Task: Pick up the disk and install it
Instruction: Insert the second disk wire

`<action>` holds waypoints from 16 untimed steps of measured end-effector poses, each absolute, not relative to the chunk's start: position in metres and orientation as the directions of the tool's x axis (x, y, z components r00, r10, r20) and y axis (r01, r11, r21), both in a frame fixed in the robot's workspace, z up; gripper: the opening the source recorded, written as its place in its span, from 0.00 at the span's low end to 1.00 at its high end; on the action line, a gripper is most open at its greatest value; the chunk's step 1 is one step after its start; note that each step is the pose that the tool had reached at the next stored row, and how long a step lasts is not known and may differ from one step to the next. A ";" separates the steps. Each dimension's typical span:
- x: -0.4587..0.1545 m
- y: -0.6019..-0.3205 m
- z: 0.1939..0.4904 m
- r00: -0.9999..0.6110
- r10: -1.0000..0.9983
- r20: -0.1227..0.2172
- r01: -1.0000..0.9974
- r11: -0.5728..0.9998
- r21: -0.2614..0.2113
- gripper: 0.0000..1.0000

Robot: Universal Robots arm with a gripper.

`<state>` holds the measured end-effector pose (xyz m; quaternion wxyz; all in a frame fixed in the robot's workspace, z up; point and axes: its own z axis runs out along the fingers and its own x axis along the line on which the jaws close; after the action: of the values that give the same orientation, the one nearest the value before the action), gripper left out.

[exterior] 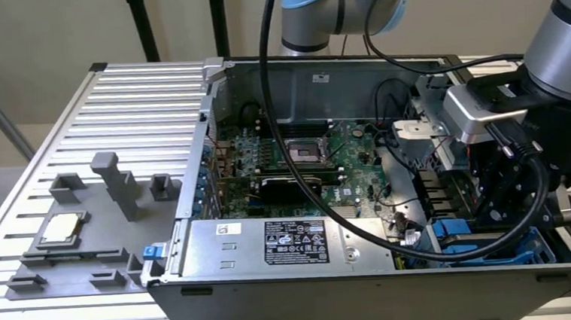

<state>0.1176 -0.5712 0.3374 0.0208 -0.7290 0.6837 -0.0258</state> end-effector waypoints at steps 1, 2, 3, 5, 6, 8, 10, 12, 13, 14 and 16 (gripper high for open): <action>0.118 -0.571 0.337 0.063 -0.998 0.009 -0.996 -0.063 -0.066 0.16; 0.118 -0.571 0.337 0.061 -0.998 0.009 -0.996 -0.062 -0.066 0.16; 0.118 -0.571 0.337 0.058 -0.998 0.009 -0.996 -0.058 -0.066 0.16; 0.118 -0.571 0.338 0.048 -0.999 0.009 -0.997 -0.048 -0.066 0.16; 0.118 -0.571 0.339 0.043 -0.999 0.008 -0.997 -0.043 -0.066 0.16; 0.118 -0.571 0.339 0.034 -0.999 0.008 -0.997 -0.035 -0.066 0.16; 0.118 -0.571 0.340 0.025 -1.000 0.009 -0.997 -0.026 -0.066 0.16; 0.118 -0.571 0.340 0.018 -1.000 0.010 -0.998 -0.019 -0.066 0.16; 0.118 -0.571 0.340 0.015 -1.000 0.010 -0.998 -0.016 -0.066 0.16; 0.118 -0.571 0.340 0.013 -1.000 0.011 -0.998 -0.014 -0.066 0.16; 0.118 -0.570 0.340 0.008 -1.000 0.012 -0.998 -0.009 -0.066 0.16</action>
<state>0.1176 -0.5703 0.3401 0.0193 -0.7098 0.7036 -0.0272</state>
